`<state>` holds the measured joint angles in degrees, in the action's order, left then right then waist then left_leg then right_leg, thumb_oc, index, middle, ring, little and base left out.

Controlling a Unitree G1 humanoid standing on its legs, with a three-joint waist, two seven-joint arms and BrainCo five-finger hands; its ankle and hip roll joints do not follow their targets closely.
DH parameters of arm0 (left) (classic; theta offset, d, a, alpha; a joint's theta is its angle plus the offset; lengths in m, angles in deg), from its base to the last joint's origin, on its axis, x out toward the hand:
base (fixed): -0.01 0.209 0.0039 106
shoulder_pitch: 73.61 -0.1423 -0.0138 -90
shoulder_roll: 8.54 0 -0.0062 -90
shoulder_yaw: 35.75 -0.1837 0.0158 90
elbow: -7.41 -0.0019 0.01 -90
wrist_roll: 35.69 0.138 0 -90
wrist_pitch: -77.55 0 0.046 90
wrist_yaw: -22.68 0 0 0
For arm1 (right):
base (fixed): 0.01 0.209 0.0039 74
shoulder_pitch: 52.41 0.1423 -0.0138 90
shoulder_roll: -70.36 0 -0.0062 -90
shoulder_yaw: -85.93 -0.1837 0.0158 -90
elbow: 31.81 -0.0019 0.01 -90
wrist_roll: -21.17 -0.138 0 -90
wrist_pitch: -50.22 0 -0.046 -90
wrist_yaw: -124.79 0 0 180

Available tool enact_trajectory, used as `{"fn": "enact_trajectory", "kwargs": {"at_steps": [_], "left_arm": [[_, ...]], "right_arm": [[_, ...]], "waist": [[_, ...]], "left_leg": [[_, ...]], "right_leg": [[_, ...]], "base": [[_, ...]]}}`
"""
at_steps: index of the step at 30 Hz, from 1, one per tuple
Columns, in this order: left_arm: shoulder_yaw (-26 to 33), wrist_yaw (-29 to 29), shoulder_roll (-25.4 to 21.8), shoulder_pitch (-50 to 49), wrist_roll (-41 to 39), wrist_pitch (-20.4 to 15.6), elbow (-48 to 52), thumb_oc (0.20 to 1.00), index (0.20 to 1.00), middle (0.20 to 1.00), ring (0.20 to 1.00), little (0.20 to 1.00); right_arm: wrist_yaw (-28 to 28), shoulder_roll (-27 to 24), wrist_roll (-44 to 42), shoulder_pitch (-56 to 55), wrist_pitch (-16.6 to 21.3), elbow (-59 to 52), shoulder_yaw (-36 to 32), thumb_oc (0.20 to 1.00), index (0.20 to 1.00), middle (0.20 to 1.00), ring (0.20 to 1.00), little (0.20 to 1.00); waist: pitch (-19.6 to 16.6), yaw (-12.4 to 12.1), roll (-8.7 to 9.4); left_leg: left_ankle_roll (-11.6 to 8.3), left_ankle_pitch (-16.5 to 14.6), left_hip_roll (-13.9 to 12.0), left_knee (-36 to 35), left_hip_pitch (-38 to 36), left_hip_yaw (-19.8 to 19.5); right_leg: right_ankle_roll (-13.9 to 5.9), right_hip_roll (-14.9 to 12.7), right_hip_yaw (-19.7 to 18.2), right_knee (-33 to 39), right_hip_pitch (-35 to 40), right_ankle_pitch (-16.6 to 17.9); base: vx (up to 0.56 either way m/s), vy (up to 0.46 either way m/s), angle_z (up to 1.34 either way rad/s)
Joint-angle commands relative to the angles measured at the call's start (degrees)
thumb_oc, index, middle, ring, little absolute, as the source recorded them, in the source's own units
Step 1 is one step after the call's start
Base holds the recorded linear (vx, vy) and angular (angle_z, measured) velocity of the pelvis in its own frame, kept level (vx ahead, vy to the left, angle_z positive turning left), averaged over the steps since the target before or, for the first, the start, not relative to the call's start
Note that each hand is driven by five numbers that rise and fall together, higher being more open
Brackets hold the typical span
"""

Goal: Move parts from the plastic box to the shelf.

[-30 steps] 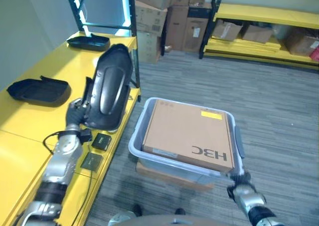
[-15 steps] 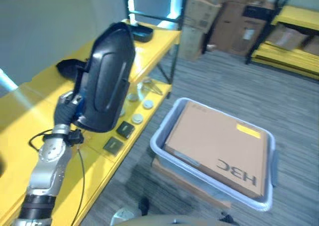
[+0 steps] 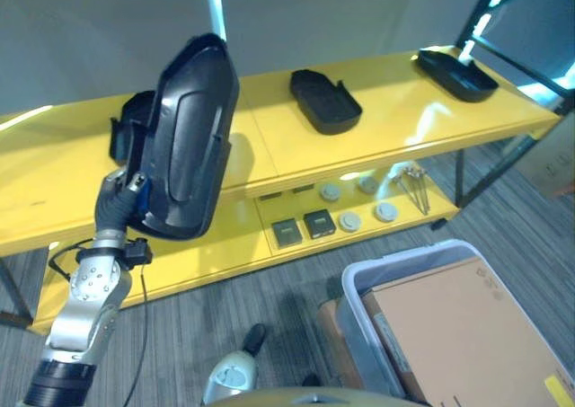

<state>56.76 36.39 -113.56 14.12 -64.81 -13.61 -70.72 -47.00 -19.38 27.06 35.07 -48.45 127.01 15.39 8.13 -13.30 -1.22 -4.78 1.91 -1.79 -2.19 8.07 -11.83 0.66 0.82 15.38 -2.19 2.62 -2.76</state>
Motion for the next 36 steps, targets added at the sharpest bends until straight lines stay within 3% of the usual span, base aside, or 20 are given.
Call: {"fn": "enact_trajectory", "kwargs": {"at_steps": [1,2,6,7,12,18,22,23,24,26,27,28,29,30,31,33,34,36], "left_arm": [[5.1,-4.4,0.9,4.4,0.0,-3.5,3.2,0.200,0.200,0.200,0.200,0.200],[5.0,-4.8,1.2,3.8,-0.2,-4.0,3.0,0.200,0.200,0.200,0.200,0.200],[4.8,-3.1,1.9,2.0,0.5,-6.0,2.8,0.200,0.200,0.200,0.200,0.200],[4.6,-2.8,2.2,2.1,1.0,-6.3,2.8,0.200,0.200,0.200,0.200,0.200],[4.0,-3.6,2.3,3.1,0.8,-4.8,3.0,0.200,0.200,0.200,0.200,0.200],[3.4,-3.0,1.6,2.4,1.0,-4.3,2.0,0.200,0.200,0.200,0.200,0.200],[3.7,-3.9,0.6,2.4,0.8,-4.0,1.7,0.200,0.200,0.200,0.200,0.200],[3.4,-4.1,-0.8,3.8,0.3,-3.8,0.9,0.200,0.200,0.200,0.200,0.200],[3.2,-4.2,-1.0,4.1,0.3,-3.8,0.6,0.200,0.200,0.200,0.200,0.200],[2.2,-3.6,-1.6,5.5,0.6,-4.1,-0.7,0.200,0.200,0.200,0.200,0.200],[2.1,-3.4,-1.9,5.7,0.4,-4.1,-1.0,0.200,0.200,0.200,0.200,0.200],[1.7,-2.4,-2.2,6.1,0.1,-4.1,-1.3,0.200,0.200,0.200,0.200,0.200],[1.2,-1.8,-2.3,6.4,0.1,-4.2,-1.4,0.200,0.200,0.200,0.200,0.200],[0.2,-0.5,-2.4,7.3,-0.1,-4.5,-1.4,0.200,0.200,0.200,0.200,0.200],[0.1,-0.3,-2.4,7.5,-0.1,-4.4,-1.3,0.200,0.200,0.200,0.200,0.200],[-0.5,0.2,-1.2,8.2,1.2,-3.3,0.0,0.200,0.200,0.200,0.200,0.200],[-0.6,0.6,-0.5,8.2,2.0,-2.7,0.4,0.200,0.200,0.200,0.200,0.200],[-1.4,1.1,0.7,8.2,2.5,-2.4,0.6,0.200,0.200,0.200,0.200,0.200]], "right_arm": [[1.4,-0.4,-3.3,-1.1,-0.6,0.3,-0.4,1.000,1.000,1.000,1.000,1.000],[1.7,-0.3,-3.3,-1.3,-0.8,0.2,-0.6,1.000,1.000,1.000,1.000,1.000],[0.6,-0.7,0.2,0.1,-0.7,1.3,-0.7,1.000,1.000,1.000,1.000,1.000],[0.1,-0.9,0.6,0.4,-0.2,2.4,-0.6,1.000,1.000,1.000,1.000,1.000],[0.9,-0.8,-1.3,0.2,-0.4,4.0,-0.9,1.000,1.000,1.000,1.000,1.000],[-0.1,-0.8,4.6,0.2,-2.7,3.7,-0.3,1.000,1.000,1.000,1.000,1.000],[0.6,-1.1,0.3,-0.2,-3.1,2.7,-0.5,1.000,1.000,1.000,1.000,1.000],[0.9,-1.0,-2.6,-0.7,-2.0,2.3,-1.7,1.000,1.000,1.000,1.000,1.000],[1.1,-0.9,-3.1,-0.9,-1.8,2.2,-1.9,1.000,1.000,1.000,1.000,1.000],[1.3,-0.9,-4.3,-1.9,-0.1,1.6,-3.8,1.000,1.000,1.000,1.000,1.000],[1.1,-1.0,-4.0,-2.2,0.4,1.3,-4.5,1.000,1.000,1.000,1.000,1.000],[0.6,-1.4,-3.3,-2.5,1.2,0.9,-5.2,1.000,1.000,1.000,1.000,1.000],[0.3,-1.5,-3.2,-2.6,1.7,0.8,-5.1,1.000,1.000,1.000,1.000,1.000],[-0.1,-1.6,-2.6,-2.4,2.9,0.6,-4.7,1.000,1.000,1.000,1.000,1.000],[0.0,-1.6,-2.6,-2.4,3.0,0.6,-4.5,1.000,1.000,1.000,1.000,1.000],[0.1,-1.6,-2.5,-2.0,2.5,-0.2,-4.0,1.000,1.000,1.000,1.000,1.000],[0.0,-1.4,-1.9,-1.6,2.1,0.0,-3.7,1.000,1.000,1.000,1.000,1.000],[-0.2,-1.8,-0.8,-0.9,1.1,-0.3,-2.4,1.000,1.000,1.000,1.000,1.000]], "waist": [[1.1,2.3,-0.36],[1.2,2.7,-0.11],[1.3,2.5,0.28],[1.1,2.9,0.27],[0.7,3.6,-0.42],[-1.2,2.9,-1.15],[-1.7,2.8,-1.52],[-1.3,3.6,-1.87],[-1.1,3.8,-1.88],[0.4,5.4,-2.33],[1.0,6.2,-2.59],[2.0,7.7,-2.84],[2.5,8.5,-2.75],[3.4,10.1,-1.91],[3.5,10.3,-1.79],[3.8,10.9,-0.42],[3.7,10.8,-0.12],[2.7,10.1,0.35]], "left_leg": [[0.47,5.0,0.9,-2.3,0.0,15.3],[0.04,4.1,0.1,-2.0,-0.9,16.8],[0.54,2.2,-1.0,1.1,-1.7,16.4],[0.46,1.8,-2.5,1.7,-2.6,18.3],[-0.14,2.5,-3.9,0.2,-4.4,21.5],[1.31,0.3,-0.9,-1.5,-8.1,18.9],[3.69,-0.8,1.1,-0.9,-8.6,17.9],[5.89,-1.5,2.6,-0.3,-8.4,17.4],[6.34,-1.7,3.0,-0.1,-8.3,17.4],[8.47,-2.7,5.0,0.3,-8.5,16.5],[8.97,-2.8,5.5,0.0,-8.9,16.2],[9.14,-2.9,5.9,-0.5,-9.6,15.6],[9.00,-2.8,6.1,-0.7,-9.9,15.1],[8.49,-2.8,6.8,-1.1,-10.2,13.9],[8.39,-2.8,6.9,-1.1,-10.3,13.7],[8.06,-3.2,8.2,-0.8,-10.4,12.0],[8.28,-3.3,8.2,-0.7,-10.7,11.8],[7.48,-2.4,7.8,-0.7,-10.2,12.1]], "right_leg": [[-5.63,-1.4,4.9,0.6,2.1,-1.0],[-5.64,-1.7,5.0,0.2,2.6,-2.0],[-5.21,-2.9,4.3,-0.8,1.8,-2.1],[-5.07,-3.8,5.1,-1.1,1.7,-2.2],[-4.96,-4.9,7.3,-1.2,3.1,-2.4],[-6.53,-7.7,6.4,-1.1,3.7,-1.9],[-7.59,-10.3,5.7,-3.9,2.4,-1.5],[-9.12,-13.4,3.4,-11.1,-0.5,-0.6],[-9.40,-14.0,2.8,-12.7,-1.4,0.0],[-10.07,-16.7,-1.1,-23.7,-7.0,4.1],[-9.92,-16.2,-3.4,-27.8,-9.4,5.4],[-9.56,-13.3,-6.0,-29.6,-12.0,5.9],[-9.52,-11.2,-6.8,-28.8,-13.2,6.0],[-9.51,-6.1,-7.4,-22.3,-14.4,5.7],[-9.49,-5.4,-7.3,-20.7,-14.2,5.6],[-9.33,-2.5,-7.1,-10.8,-11.9,6.1],[-9.64,-2.9,-7.3,-9.7,-12.1,7.8],[-7.94,-1.2,-7.6,-3.4,-8.1,5.6]], "base": [[0.01,0.013,1.73],[0.01,0.045,1.69],[0.01,0.113,0.50],[0.02,0.131,0.12],[0.11,0.179,0.34],[0.19,0.285,0.22],[0.09,0.303,-0.06],[0.09,0.318,-0.03],[0.08,0.388,-0.04],[0.04,0.274,0.09],[0.03,0.193,0.29],[0.01,0.088,0.31],[0.02,-0.041,0.35],[0.02,-0.094,0.44],[0.05,-0.145,0.44],[0.09,-0.123,0.43],[0.09,-0.083,0.37],[0.11,-0.122,0.54]]}}
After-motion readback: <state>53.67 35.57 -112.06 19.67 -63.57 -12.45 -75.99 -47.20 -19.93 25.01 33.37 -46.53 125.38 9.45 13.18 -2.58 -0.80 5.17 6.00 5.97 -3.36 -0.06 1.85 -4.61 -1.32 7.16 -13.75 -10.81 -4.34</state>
